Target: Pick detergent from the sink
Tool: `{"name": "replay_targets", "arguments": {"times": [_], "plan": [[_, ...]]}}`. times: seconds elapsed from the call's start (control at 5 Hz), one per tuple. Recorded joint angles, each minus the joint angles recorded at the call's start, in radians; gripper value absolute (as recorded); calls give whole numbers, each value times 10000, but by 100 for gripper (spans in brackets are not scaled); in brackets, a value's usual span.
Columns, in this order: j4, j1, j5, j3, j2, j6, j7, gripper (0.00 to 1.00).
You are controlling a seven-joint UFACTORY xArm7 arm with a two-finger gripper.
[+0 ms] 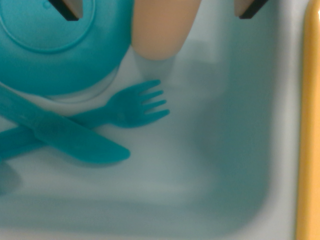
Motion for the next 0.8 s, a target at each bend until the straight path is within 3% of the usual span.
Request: {"name": "replay_targets", "arguments": {"times": [0.2, 0.8], "plan": [[0, 0, 0, 0, 0, 0, 0, 100], [0, 0, 0, 0, 0, 0, 0, 100]]}}
